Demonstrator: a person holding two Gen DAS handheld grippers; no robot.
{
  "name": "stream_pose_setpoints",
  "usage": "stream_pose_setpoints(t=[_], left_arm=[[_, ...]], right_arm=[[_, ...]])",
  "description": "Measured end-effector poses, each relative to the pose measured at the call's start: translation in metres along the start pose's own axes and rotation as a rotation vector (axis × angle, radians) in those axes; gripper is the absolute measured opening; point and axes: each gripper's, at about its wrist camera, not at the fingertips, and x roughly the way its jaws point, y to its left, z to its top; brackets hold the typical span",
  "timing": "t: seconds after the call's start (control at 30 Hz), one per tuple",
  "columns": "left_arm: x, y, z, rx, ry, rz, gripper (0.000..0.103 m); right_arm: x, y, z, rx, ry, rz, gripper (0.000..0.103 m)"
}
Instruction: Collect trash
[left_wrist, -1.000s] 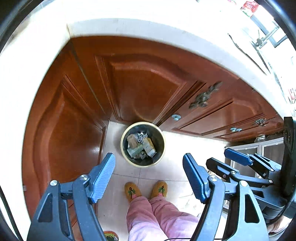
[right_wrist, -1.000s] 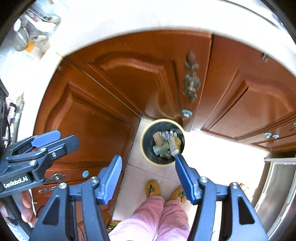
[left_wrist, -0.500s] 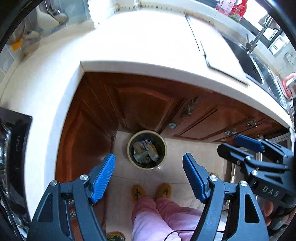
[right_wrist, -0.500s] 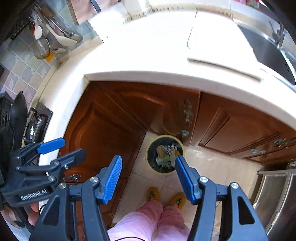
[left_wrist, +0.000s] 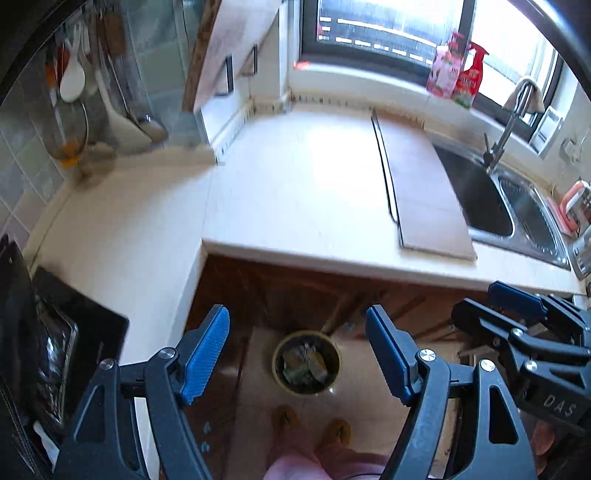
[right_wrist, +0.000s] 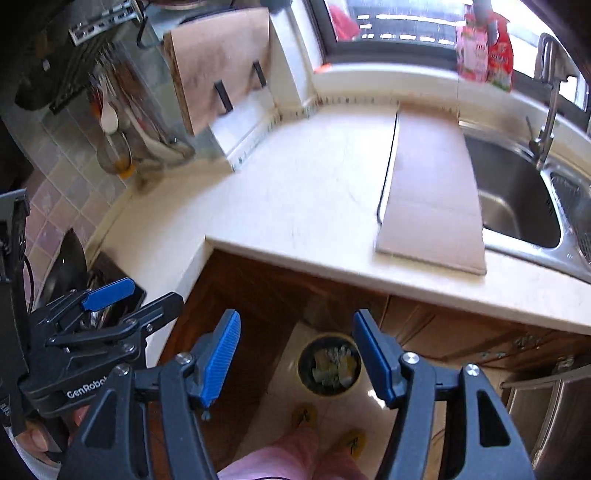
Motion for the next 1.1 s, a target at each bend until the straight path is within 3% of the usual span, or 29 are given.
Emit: stream_pose_setpoints(t=[0.23, 0.47, 1.1], left_arm=[[-0.017, -0.001, 0.036, -0.001, -0.093, 0.005, 0.08], [-0.022, -0.004, 0.046, 0.014, -0.127, 0.019, 0.08], [-0.024, 0.003, 0.051, 0.019, -0.156, 0.018, 0.08]], right_arm=[[-0.028, 0.015, 0.023, 0.031, -0.148, -0.073, 0.071], [-0.041, 0.028, 0.031, 0.041, -0.229, -0.115, 0.072], [-0.038, 0.036, 0.036, 0.099, -0.243, -0.15, 0.072]])
